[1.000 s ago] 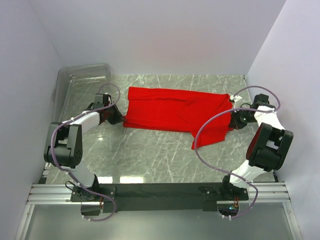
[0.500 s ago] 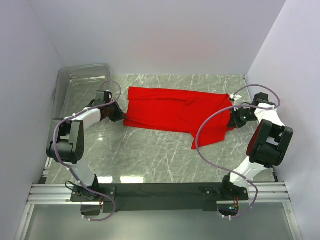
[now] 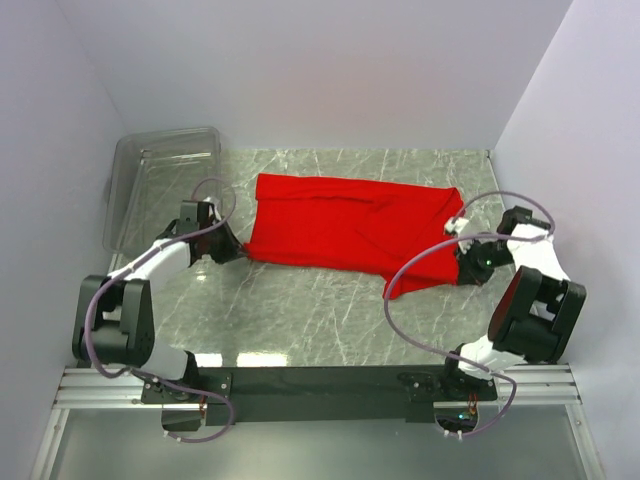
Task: Fold and stack the t-shirts
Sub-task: Fold the T-shirt at the center of the board.
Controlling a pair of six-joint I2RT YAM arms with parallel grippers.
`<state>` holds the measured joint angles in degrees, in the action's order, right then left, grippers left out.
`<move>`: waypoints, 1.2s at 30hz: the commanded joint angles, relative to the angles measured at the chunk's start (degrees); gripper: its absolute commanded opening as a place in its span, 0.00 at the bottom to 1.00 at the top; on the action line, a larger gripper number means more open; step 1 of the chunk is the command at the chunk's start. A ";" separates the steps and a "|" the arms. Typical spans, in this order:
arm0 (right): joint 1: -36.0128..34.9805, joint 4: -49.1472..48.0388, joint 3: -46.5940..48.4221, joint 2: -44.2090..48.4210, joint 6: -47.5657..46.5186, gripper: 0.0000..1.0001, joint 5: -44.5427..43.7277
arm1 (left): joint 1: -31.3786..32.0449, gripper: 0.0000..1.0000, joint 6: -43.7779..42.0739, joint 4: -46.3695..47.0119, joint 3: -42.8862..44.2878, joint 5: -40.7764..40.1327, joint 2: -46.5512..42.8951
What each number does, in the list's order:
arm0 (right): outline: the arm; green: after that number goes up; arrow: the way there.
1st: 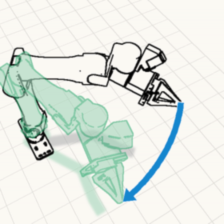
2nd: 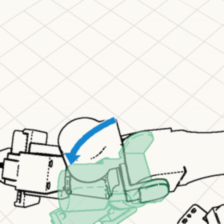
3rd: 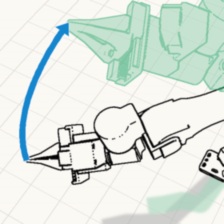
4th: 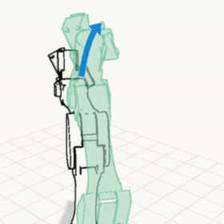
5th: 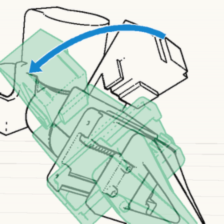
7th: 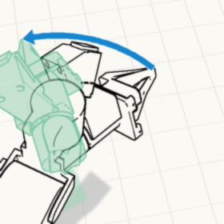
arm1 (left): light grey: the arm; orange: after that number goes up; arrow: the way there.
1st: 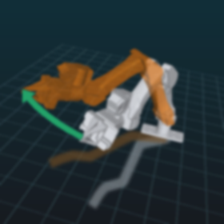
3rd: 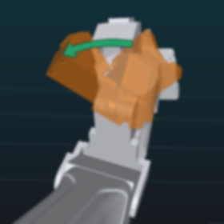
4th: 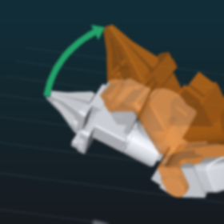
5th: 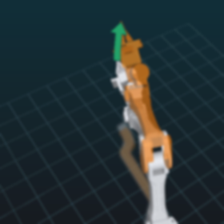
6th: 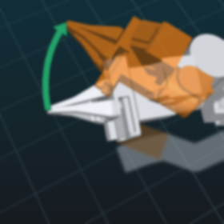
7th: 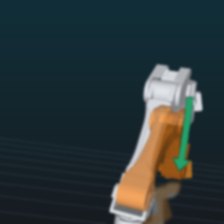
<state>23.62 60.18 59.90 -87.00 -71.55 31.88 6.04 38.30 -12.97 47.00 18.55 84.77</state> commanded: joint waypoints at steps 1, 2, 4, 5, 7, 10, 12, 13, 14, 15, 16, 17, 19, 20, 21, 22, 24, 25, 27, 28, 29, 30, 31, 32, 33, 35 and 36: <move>-0.06 -1.20 -4.96 3.68 -3.68 0.01 -5.24 | -0.24 0.01 -1.56 -1.97 -2.96 1.75 -3.99; -0.06 -1.73 -5.92 4.20 -3.86 0.02 -6.03 | -0.24 0.01 -1.65 -2.58 -3.41 1.84 -4.52; -0.32 -3.75 -8.65 5.70 -3.69 0.09 -6.56 | -0.33 0.01 -2.26 -3.55 -4.11 2.02 -5.93; -0.41 -4.45 -9.70 6.75 -3.42 0.10 -6.48 | -0.33 0.01 -2.44 -4.60 -4.20 1.85 -6.28; -0.50 -5.16 -10.06 7.28 -2.72 0.19 -6.04 | -0.33 0.01 -2.97 -5.22 -4.46 1.67 -6.99; -0.41 -5.69 -9.01 8.07 -0.88 0.26 -3.94 | -0.33 0.01 -2.97 -5.05 -5.08 1.58 -6.47; -0.33 -6.56 -7.52 9.56 1.14 0.35 -2.10 | -0.33 0.01 -2.62 -3.56 -5.34 1.93 -5.68; -0.24 -6.74 -6.91 10.00 1.84 0.41 -1.56 | -0.33 0.01 -2.27 -3.03 -5.34 2.45 -4.89; -0.24 -6.92 -5.68 10.79 2.46 0.43 -1.03 | -0.33 0.01 -2.10 -2.59 -5.26 2.55 -4.44; -0.24 -6.31 -4.89 11.06 2.90 0.45 -0.25 | -0.33 0.01 -2.01 -2.24 -4.99 2.72 -4.09; -0.15 -5.96 -4.18 11.33 3.08 0.45 1.24 | -0.33 0.01 -2.01 -1.88 -4.47 2.81 -3.65; -0.06 -5.26 -3.57 11.59 2.91 0.45 2.30 | -0.33 0.01 -2.01 -1.79 -4.29 2.90 -3.48; 0.03 -0.35 -2.42 11.94 -1.29 0.45 5.11 | -0.33 0.01 -2.18 -1.71 -3.41 2.64 -3.21; -0.06 1.85 -2.51 12.03 -3.84 0.43 5.73 | -0.33 0.01 -2.18 -1.62 -3.15 2.46 -3.04; -0.41 6.65 -3.38 11.68 -9.95 0.42 5.91 | -0.33 0.01 -2.18 -1.53 -2.97 2.46 -3.03; -1.11 8.09 -4.17 11.51 -11.67 0.41 4.61 | -0.33 0.01 -2.01 -0.83 -2.71 2.55 -2.95; -3.21 8.03 -7.67 11.50 -13.52 0.40 2.93 | -0.33 0.01 -1.66 -0.13 -2.62 2.99 -2.42; -4.10 7.15 -9.00 12.03 -13.70 0.40 2.49 | -0.33 0.01 -1.57 0.14 -2.71 3.16 -2.16; -8.82 3.30 -12.25 14.13 -11.52 0.42 1.09 | -0.33 0.01 -1.65 0.49 -2.62 3.69 -1.63; -10.94 2.06 -13.05 14.75 -10.55 0.43 0.82 | -0.33 0.01 -1.83 0.58 -2.71 3.69 -1.54; -12.70 -0.04 -14.10 15.54 -8.37 0.46 1.51 | -0.33 0.01 -1.92 0.49 -2.62 3.69 -1.45; -16.63 -1.28 -14.46 15.81 -7.13 0.46 1.96 | -0.33 0.01 -2.18 0.49 -2.71 3.69 -1.45; -18.59 -2.86 -14.89 15.90 -5.37 0.46 1.96 | -0.33 0.01 -2.27 0.40 -2.71 3.60 -1.45; -20.35 -4.88 -15.42 16.07 -1.01 0.46 1.61 | -0.42 0.01 -2.36 0.32 -2.79 3.60 -1.36; -21.93 -8.90 -15.60 16.07 0.69 0.47 0.74 | -0.42 0.01 -2.53 0.14 -2.71 3.78 -1.36; -25.44 -11.39 -16.21 16.07 3.50 0.47 0.73 | -0.51 0.02 -2.53 0.31 -2.79 3.78 -1.45; -26.85 -13.58 -16.48 15.90 4.39 0.47 0.21 | -0.51 0.02 -2.36 0.75 -3.06 3.78 -1.54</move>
<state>-0.10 54.98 44.16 -72.12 -73.06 32.56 5.87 36.67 -14.28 42.24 21.19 83.33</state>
